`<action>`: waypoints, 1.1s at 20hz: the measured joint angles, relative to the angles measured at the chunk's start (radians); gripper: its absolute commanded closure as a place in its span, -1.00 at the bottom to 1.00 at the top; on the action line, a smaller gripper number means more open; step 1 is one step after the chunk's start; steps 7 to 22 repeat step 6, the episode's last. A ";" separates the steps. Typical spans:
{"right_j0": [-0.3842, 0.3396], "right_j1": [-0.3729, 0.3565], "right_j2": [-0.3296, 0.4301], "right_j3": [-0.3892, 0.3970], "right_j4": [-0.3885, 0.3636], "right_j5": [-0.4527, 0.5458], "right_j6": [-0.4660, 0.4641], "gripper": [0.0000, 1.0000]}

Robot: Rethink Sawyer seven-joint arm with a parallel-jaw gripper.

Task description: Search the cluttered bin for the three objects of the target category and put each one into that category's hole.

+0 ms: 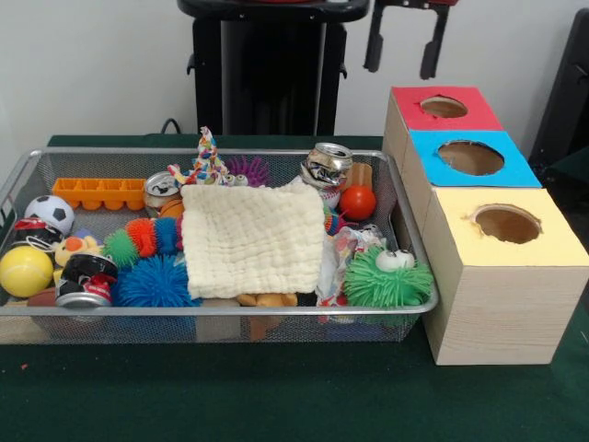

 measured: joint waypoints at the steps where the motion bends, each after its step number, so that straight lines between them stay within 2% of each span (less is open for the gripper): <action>1: -0.004 0.000 -0.009 -0.003 0.000 -0.009 0.002 -1.00; 6: -0.026 0.001 -0.035 -0.007 0.000 -0.029 0.003 -1.00; 22: -0.026 0.001 -0.035 -0.007 0.000 -0.029 0.003 -1.00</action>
